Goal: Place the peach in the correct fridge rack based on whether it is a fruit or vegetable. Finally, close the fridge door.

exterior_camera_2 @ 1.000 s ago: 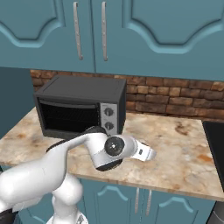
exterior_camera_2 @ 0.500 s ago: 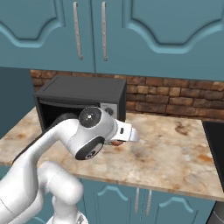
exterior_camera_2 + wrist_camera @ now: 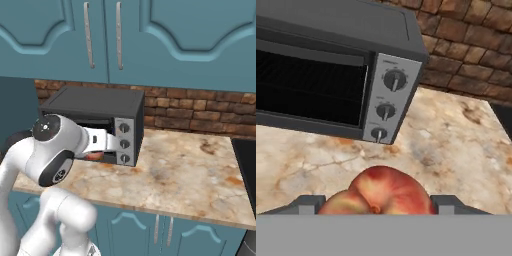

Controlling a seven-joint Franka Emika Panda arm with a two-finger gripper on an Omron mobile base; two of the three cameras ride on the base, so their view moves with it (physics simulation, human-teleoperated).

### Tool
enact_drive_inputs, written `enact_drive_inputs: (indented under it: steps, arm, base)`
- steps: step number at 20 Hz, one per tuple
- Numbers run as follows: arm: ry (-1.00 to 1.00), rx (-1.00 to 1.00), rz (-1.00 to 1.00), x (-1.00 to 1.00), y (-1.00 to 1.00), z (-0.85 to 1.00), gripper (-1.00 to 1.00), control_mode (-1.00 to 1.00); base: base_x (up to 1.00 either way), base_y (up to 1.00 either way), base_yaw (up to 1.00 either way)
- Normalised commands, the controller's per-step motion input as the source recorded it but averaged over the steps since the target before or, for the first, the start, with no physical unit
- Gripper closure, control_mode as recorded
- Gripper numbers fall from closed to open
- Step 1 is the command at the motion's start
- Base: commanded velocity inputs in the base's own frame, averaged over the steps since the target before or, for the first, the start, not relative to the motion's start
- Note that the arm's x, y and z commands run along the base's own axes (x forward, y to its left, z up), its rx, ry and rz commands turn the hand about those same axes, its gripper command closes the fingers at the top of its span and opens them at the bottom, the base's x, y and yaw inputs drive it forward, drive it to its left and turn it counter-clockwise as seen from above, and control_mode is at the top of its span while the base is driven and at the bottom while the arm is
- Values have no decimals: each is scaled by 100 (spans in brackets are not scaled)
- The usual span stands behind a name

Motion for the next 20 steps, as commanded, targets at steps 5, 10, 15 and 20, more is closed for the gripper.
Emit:
enact_drive_inputs:
  steps: [5,10,15,20]
  arm:
    - [4,-9,14,-24,78,60,100,-100]
    - [-4,-3,15,-45,20,28,100,-100]
    - [-4,0,15,-10,2,0,100,-100]
    - [-1,0,0,0,-1,0,100,-100]
  base:
    - [0,0,0]
    - [0,0,0]
    - [0,0,0]
    - [0,0,0]
